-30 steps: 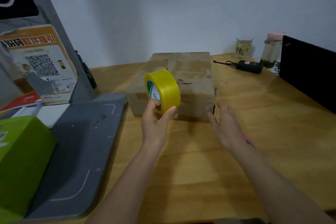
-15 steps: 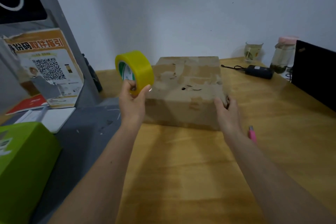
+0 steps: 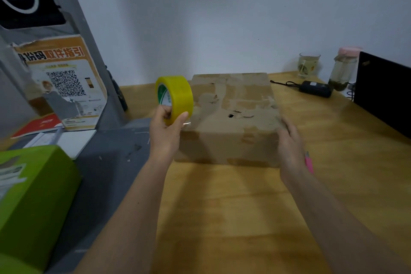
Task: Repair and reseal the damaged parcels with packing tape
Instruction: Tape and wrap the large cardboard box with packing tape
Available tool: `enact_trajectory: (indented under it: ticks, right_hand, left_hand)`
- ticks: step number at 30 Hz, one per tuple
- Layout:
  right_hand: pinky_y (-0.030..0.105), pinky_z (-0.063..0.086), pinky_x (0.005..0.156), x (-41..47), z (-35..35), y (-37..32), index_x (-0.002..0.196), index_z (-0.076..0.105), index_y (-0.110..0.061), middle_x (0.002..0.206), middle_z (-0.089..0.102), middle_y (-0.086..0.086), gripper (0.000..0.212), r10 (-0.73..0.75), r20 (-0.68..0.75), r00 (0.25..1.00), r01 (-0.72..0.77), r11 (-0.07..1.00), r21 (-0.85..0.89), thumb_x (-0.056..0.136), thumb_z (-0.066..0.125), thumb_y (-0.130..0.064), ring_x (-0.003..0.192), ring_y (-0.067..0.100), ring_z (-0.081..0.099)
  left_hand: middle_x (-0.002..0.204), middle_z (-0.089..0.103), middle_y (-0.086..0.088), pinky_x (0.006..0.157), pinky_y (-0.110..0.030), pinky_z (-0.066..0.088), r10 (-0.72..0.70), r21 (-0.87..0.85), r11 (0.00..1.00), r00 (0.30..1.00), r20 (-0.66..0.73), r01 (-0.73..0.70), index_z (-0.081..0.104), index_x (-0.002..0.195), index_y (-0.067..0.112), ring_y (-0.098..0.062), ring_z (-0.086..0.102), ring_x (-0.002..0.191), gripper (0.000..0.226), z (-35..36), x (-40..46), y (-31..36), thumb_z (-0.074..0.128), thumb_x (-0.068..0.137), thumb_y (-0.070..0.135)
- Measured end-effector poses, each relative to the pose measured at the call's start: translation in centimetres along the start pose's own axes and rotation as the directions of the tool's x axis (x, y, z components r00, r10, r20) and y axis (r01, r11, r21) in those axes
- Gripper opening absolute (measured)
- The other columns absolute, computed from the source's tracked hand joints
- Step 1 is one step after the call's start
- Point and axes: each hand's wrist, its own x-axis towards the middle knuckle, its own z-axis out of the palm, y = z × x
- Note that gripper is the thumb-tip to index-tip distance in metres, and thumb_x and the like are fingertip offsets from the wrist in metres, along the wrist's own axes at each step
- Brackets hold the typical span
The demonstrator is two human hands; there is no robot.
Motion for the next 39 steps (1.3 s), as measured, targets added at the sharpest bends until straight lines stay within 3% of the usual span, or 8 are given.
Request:
enact_trajectory:
  ticks: [11, 17, 20, 25, 28, 33, 36, 39]
  right_hand:
    - [0.028, 0.041, 0.094, -9.1, -4.7, 0.7, 0.137, 0.049, -0.029, 0.127, 0.047, -0.015, 0.041, -0.061, -0.126, 0.99, 0.068, 0.996, 0.057, 0.099, 0.038, -0.019, 0.117, 0.007, 0.044]
    - [0.023, 0.044, 0.08, -12.5, -7.0, 0.9, 0.136, 0.051, -0.025, 0.133, 0.05, -0.008, 0.037, -0.07, -0.157, 0.985, 0.082, 0.994, 0.072, 0.099, 0.045, -0.025, 0.108, 0.006, 0.05]
    - [0.034, 0.048, 0.096, -12.8, -7.1, 1.0, 0.125, 0.058, -0.027, 0.143, 0.047, -0.001, 0.03, -0.105, -0.089, 0.99, 0.102, 0.994, -0.039, 0.098, 0.048, -0.02, 0.122, 0.013, 0.049]
    - [0.044, 0.037, 0.11, -13.7, -6.9, -0.9, 0.112, 0.066, -0.025, 0.144, 0.045, -0.009, 0.028, -0.468, 0.05, 0.882, 0.451, 0.81, -0.375, 0.094, 0.051, -0.011, 0.135, 0.008, 0.037]
    - [0.038, 0.043, 0.106, -14.8, -5.6, -4.1, 0.115, 0.064, -0.028, 0.13, 0.057, -0.015, 0.024, -0.524, 0.208, 0.826, 0.559, 0.808, -0.184, 0.094, 0.054, -0.021, 0.122, -0.001, 0.05]
    - [0.04, 0.057, 0.075, -13.9, -3.5, -7.8, 0.13, 0.053, -0.01, 0.117, 0.067, 0.012, 0.044, -0.163, 0.564, 0.809, 0.01, 0.964, 0.265, 0.091, 0.061, -0.028, 0.096, 0.027, 0.068]
    - [0.038, 0.055, 0.061, -13.7, -2.8, -8.2, 0.112, 0.063, 0.001, 0.093, 0.07, 0.017, 0.025, -0.093, 0.476, 0.874, -0.019, 0.974, 0.225, 0.089, 0.059, -0.007, 0.074, 0.03, 0.065]
    - [0.04, 0.054, 0.06, -13.2, -2.9, -8.1, 0.086, 0.065, -0.006, 0.068, 0.07, 0.006, 0.015, -0.114, 0.356, 0.928, 0.018, 0.965, 0.262, 0.09, 0.053, 0.002, 0.058, 0.023, 0.066]
  left_hand:
    - [0.094, 0.064, -0.002, 0.082, -0.048, 0.057, 0.039, -0.03, 0.999, 0.997, -0.06, -0.04, 0.057, 0.089, 0.016, -0.022, 0.064, 0.088, 0.014, -4.2, -13.4, 3.7, 0.07, 0.088, 0.02]
    - [0.079, 0.061, 0.005, 0.061, -0.015, 0.048, 0.08, -0.077, 0.993, 0.989, -0.123, -0.09, 0.055, 0.08, 0.022, -0.017, 0.062, 0.077, 0.017, -5.7, -18.9, 5.6, 0.07, 0.088, 0.017]
    - [0.082, 0.063, 0.003, 0.063, -0.017, 0.049, 0.143, -0.051, 0.987, 0.976, -0.163, -0.153, 0.055, 0.082, 0.026, -0.016, 0.063, 0.078, 0.017, -5.9, -19.1, 7.1, 0.07, 0.088, 0.022]
    - [0.089, 0.067, -0.004, 0.068, -0.03, 0.055, 0.254, -0.149, 0.956, 0.967, -0.02, -0.254, 0.057, 0.088, 0.026, -0.02, 0.065, 0.077, 0.015, -5.9, -17.8, 11.1, 0.071, 0.086, 0.021]
    - [0.096, 0.07, -0.002, 0.077, -0.036, 0.058, 0.188, -0.374, 0.922, 0.961, 0.204, -0.101, 0.06, 0.096, 0.024, -0.018, 0.067, 0.077, 0.021, -5.2, -16.9, 12.4, 0.069, 0.078, 0.029]
    - [0.088, 0.067, 0.001, 0.064, -0.031, 0.056, 0.128, -0.427, 0.9, 0.881, 0.456, 0.09, 0.062, 0.101, 0.017, -0.013, 0.061, 0.065, 0.024, -3.5, -17.3, 12.3, 0.072, 0.08, 0.022]
    - [0.092, 0.068, 0.0, 0.059, -0.025, 0.054, 0.1, -0.429, 0.889, 0.846, 0.524, 0.161, 0.064, 0.097, 0.016, -0.014, 0.062, 0.066, 0.027, -3.0, -17.5, 12.0, 0.079, 0.074, 0.012]
    - [0.117, 0.063, -0.006, 0.063, -0.026, 0.057, -0.008, -0.401, 0.872, 0.827, 0.562, 0.28, 0.061, 0.115, 0.016, -0.018, 0.068, 0.078, 0.054, -3.0, -17.5, 12.0, 0.078, 0.066, 0.0]
